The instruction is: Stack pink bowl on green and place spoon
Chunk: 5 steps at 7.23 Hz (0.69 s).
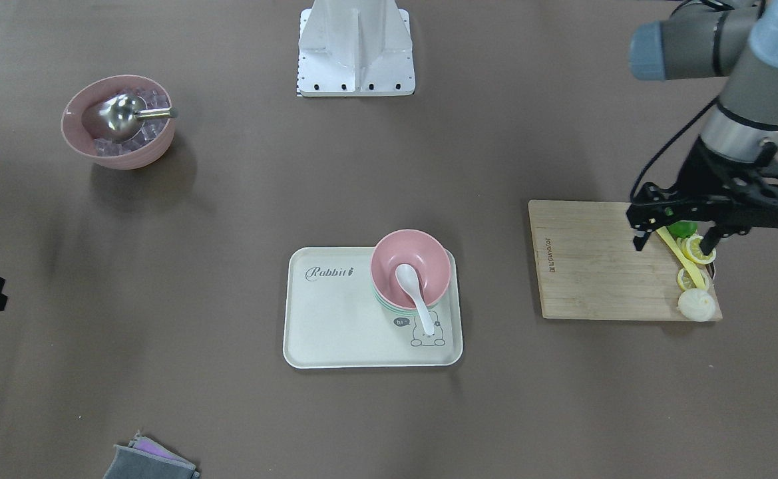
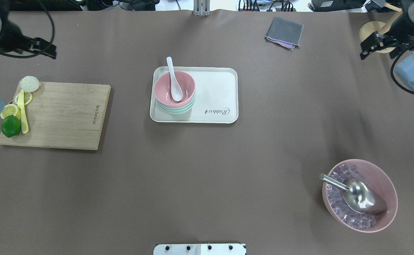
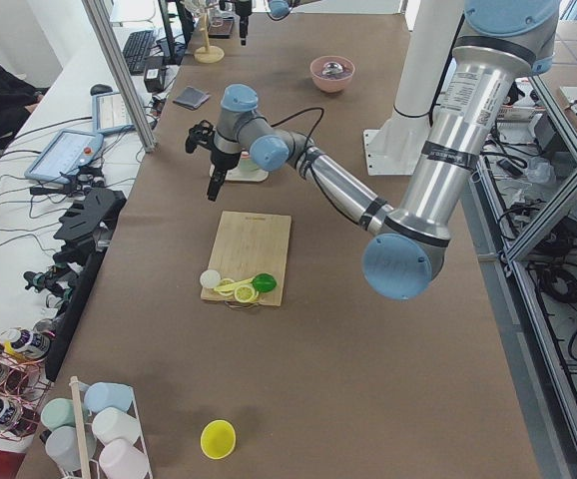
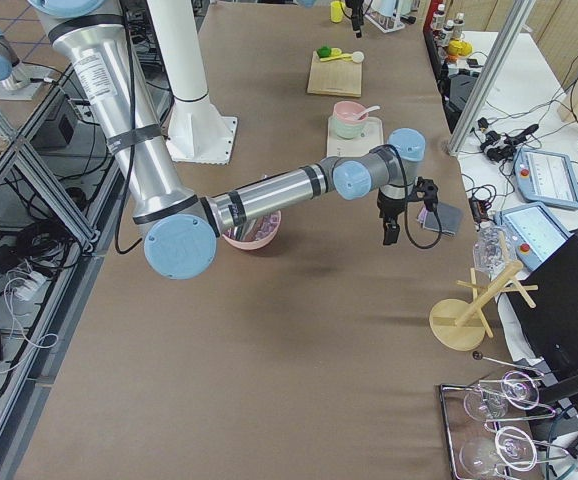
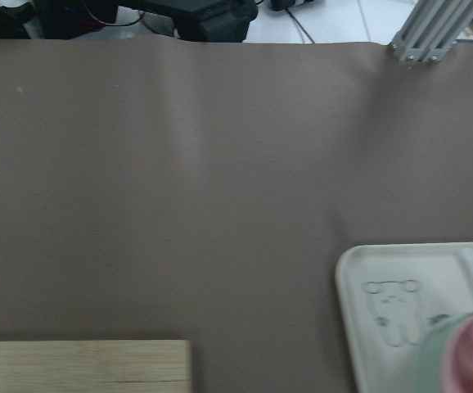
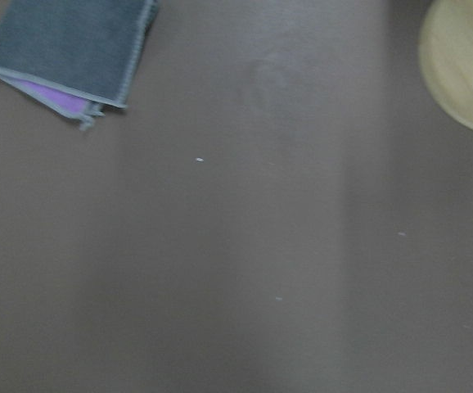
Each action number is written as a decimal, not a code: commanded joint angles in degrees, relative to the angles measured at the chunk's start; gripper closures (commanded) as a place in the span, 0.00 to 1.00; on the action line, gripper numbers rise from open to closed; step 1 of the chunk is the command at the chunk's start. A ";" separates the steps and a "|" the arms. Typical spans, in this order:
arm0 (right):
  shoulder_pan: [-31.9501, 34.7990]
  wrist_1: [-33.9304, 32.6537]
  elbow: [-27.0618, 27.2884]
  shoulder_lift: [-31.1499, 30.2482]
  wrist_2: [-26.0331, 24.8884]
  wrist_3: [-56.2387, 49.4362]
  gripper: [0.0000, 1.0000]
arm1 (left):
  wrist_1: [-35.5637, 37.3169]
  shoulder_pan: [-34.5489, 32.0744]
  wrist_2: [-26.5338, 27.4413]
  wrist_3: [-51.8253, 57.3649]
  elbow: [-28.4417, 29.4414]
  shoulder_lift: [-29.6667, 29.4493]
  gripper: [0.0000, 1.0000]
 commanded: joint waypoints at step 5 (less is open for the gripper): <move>14.07 -9.96 -1.03 -9.95 6.36 -24.86 0.00 | -3.47 -15.21 -11.91 13.70 9.45 14.15 0.02</move>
